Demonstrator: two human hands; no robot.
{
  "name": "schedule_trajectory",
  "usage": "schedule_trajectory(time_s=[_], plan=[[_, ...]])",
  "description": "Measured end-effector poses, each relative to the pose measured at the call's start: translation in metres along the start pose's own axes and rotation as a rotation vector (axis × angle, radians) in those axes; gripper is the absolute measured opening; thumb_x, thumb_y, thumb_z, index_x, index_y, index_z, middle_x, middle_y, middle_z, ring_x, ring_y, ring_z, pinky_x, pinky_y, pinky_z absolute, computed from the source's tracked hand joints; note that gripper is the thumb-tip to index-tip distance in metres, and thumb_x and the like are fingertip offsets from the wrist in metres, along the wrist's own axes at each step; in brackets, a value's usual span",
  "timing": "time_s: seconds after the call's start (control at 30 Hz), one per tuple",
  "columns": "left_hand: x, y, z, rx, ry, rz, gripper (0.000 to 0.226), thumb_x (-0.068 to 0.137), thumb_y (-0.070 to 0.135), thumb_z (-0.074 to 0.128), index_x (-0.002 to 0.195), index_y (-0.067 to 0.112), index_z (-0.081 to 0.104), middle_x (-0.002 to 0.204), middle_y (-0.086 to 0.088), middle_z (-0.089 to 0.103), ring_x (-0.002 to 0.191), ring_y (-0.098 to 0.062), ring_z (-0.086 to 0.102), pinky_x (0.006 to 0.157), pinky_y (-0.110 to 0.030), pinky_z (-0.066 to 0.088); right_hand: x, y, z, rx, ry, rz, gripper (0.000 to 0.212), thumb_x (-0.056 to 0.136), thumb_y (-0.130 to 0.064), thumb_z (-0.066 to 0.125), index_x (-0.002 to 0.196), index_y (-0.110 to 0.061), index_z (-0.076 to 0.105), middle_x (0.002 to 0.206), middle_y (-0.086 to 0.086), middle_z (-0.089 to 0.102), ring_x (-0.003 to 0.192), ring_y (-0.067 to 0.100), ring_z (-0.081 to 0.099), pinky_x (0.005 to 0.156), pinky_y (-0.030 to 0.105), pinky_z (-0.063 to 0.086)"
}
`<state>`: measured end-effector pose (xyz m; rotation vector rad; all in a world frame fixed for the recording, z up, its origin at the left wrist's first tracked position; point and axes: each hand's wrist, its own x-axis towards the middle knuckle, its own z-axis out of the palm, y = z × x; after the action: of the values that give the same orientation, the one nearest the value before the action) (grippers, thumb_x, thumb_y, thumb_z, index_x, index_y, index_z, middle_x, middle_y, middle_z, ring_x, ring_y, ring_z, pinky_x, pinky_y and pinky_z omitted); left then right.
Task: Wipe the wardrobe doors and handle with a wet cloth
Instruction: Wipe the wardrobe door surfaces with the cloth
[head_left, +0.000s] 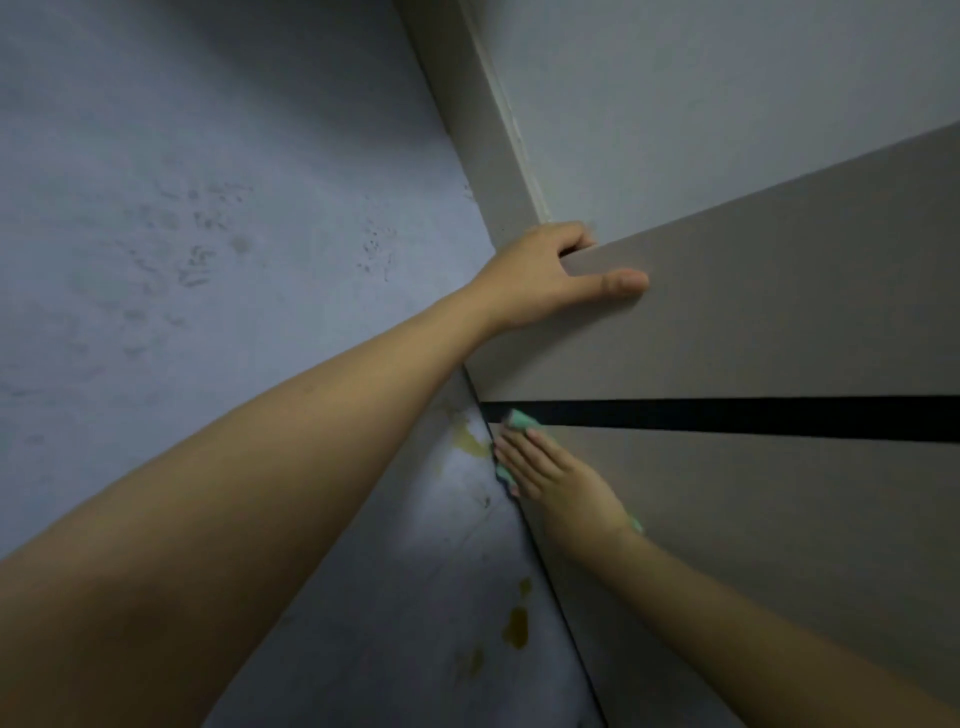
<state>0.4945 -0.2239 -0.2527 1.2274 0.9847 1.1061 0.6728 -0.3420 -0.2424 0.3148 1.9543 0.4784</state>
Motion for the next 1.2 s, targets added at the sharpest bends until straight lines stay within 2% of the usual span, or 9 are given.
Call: schedule_trajectory(time_s=[0.1, 0.2, 0.33, 0.47, 0.67, 0.87, 1.0, 1.1, 1.2], plan=[[-0.004, 0.001, 0.000, 0.016, 0.037, 0.018, 0.087, 0.054, 0.081, 0.053, 0.095, 0.005, 0.063, 0.096, -0.010, 0.066, 0.086, -0.014, 0.061, 0.077, -0.033, 0.046, 0.029, 0.009, -0.003, -0.048, 0.132, 0.138, 0.049, 0.097, -0.025, 0.006, 0.144, -0.011, 0.000, 0.157, 0.007, 0.009, 0.146, 0.024, 0.009, 0.110, 0.045, -0.025], [-0.009, 0.002, 0.005, -0.022, 0.084, 0.028, 0.104, 0.046, 0.095, 0.047, 0.104, 0.010, 0.066, 0.104, -0.007, 0.069, 0.093, -0.012, 0.063, 0.085, -0.033, 0.048, 0.007, -0.009, 0.010, -0.063, 0.028, 0.134, 0.055, 0.102, -0.029, 0.009, 0.138, -0.002, -0.023, 0.148, 0.019, -0.023, 0.135, 0.032, -0.027, 0.104, 0.046, -0.026], [-0.015, -0.002, 0.014, -0.030, 0.163, -0.032, 0.066, 0.051, 0.092, 0.051, 0.092, 0.041, 0.059, 0.096, 0.020, 0.065, 0.090, 0.005, 0.061, 0.088, -0.026, 0.050, -0.067, -0.031, 0.017, -0.022, -0.142, -0.023, 0.055, 0.090, -0.021, -0.008, 0.136, 0.001, -0.028, 0.152, 0.019, -0.023, 0.134, 0.034, -0.028, 0.099, 0.044, -0.025], [-0.025, 0.000, 0.017, -0.023, 0.194, -0.025, 0.045, 0.068, 0.076, 0.060, 0.096, 0.041, 0.055, 0.096, 0.024, 0.060, 0.085, 0.015, 0.055, 0.081, -0.013, 0.046, -0.070, -0.016, 0.005, -0.055, -0.165, 0.071, 0.064, 0.101, -0.031, 0.013, 0.143, 0.001, -0.023, 0.141, 0.020, -0.036, 0.120, 0.034, -0.040, 0.095, 0.045, -0.030], [-0.049, -0.014, 0.035, -0.004, 0.355, -0.017, 0.063, 0.076, 0.065, 0.060, 0.126, 0.027, 0.051, 0.125, 0.007, 0.056, 0.114, -0.008, 0.052, 0.095, -0.021, 0.042, -0.034, 0.011, -0.018, -0.060, 0.086, 0.358, 0.073, 0.102, -0.040, 0.017, 0.134, 0.006, -0.029, 0.149, 0.018, -0.029, 0.140, 0.029, -0.023, 0.103, 0.044, -0.026], [-0.084, -0.011, 0.051, 0.111, 0.346, -0.150, 0.078, 0.090, 0.048, 0.057, 0.151, 0.015, 0.021, 0.154, -0.007, 0.027, 0.142, -0.022, 0.024, 0.114, -0.033, 0.021, -0.140, -0.018, 0.026, -0.031, 0.171, 0.450, 0.117, 0.071, -0.064, 0.064, 0.148, 0.001, 0.004, 0.152, 0.015, 0.006, 0.146, 0.026, -0.008, 0.118, 0.039, -0.012], [-0.101, 0.001, 0.063, 0.097, 0.253, -0.261, 0.062, 0.097, 0.042, 0.048, 0.148, 0.012, 0.028, 0.151, -0.008, 0.035, 0.135, -0.024, 0.037, 0.099, -0.024, 0.029, -0.137, 0.009, 0.006, -0.092, 0.398, 0.653, 0.103, 0.077, -0.058, 0.039, 0.149, 0.001, -0.007, 0.155, 0.016, -0.011, 0.145, 0.027, -0.015, 0.118, 0.038, -0.013], [-0.108, 0.008, 0.072, 0.122, 0.226, -0.297, 0.058, 0.098, 0.042, 0.043, 0.147, 0.013, 0.030, 0.150, -0.008, 0.038, 0.134, -0.025, 0.040, 0.101, -0.029, 0.032, -0.091, 0.036, -0.022, -0.117, 0.409, 0.824, 0.104, 0.072, -0.059, 0.047, 0.147, 0.000, 0.003, 0.156, 0.015, 0.003, 0.146, 0.030, 0.007, 0.116, 0.041, -0.010], [-0.112, 0.013, 0.078, 0.167, 0.202, -0.299, 0.053, 0.100, 0.038, 0.039, 0.146, 0.013, 0.032, 0.148, -0.009, 0.040, 0.133, -0.025, 0.040, 0.101, -0.030, 0.032, -0.058, 0.012, -0.013, -0.077, 0.275, 0.615, 0.087, 0.087, -0.045, 0.044, 0.147, -0.004, -0.004, 0.155, 0.014, -0.008, 0.147, 0.027, 0.002, 0.111, 0.045, -0.023]])
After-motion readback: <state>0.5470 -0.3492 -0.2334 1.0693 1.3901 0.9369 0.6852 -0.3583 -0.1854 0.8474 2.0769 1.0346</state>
